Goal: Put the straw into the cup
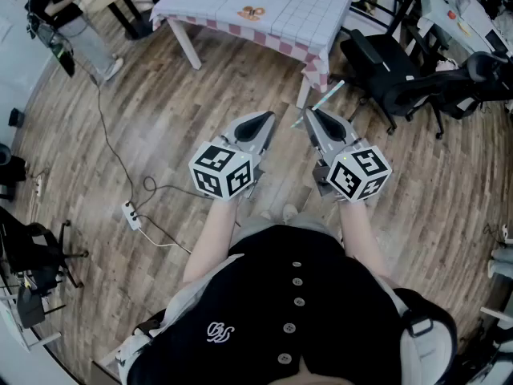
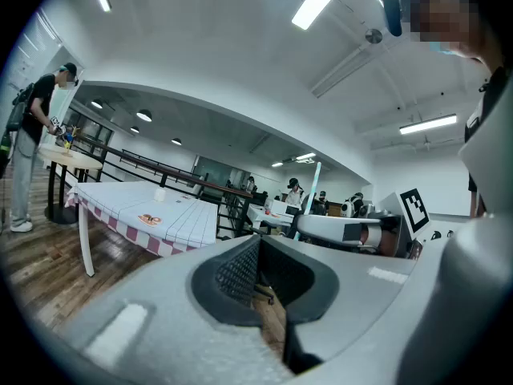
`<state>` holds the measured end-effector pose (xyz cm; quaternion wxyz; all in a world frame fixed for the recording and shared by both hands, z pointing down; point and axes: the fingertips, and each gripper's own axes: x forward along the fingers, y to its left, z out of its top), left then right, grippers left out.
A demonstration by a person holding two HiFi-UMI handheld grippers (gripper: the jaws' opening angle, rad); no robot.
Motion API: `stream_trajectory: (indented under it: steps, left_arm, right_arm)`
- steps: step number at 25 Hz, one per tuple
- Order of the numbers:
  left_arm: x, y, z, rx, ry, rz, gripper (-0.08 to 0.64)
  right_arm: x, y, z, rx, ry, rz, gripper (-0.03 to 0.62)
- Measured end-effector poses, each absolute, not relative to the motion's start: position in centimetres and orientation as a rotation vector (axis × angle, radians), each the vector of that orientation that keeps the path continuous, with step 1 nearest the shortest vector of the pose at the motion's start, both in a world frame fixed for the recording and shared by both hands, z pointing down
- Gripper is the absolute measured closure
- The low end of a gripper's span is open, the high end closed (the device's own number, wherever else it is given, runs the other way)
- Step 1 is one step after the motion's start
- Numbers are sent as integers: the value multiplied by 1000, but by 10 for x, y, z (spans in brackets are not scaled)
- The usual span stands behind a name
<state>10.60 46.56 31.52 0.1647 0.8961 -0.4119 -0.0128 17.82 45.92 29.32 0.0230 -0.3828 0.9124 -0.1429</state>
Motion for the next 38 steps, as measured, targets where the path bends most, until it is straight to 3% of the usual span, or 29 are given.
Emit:
stream_trajectory:
  steps: [28,38]
  left_arm:
    - [85,451,329,2587,-1113,8,561]
    - [72,386,338,2566,-1182,18,561]
  right_arm:
    - [141,445,314,-1209,2869,-450,575]
    - [132,376,324,-1176,2871,-473,575]
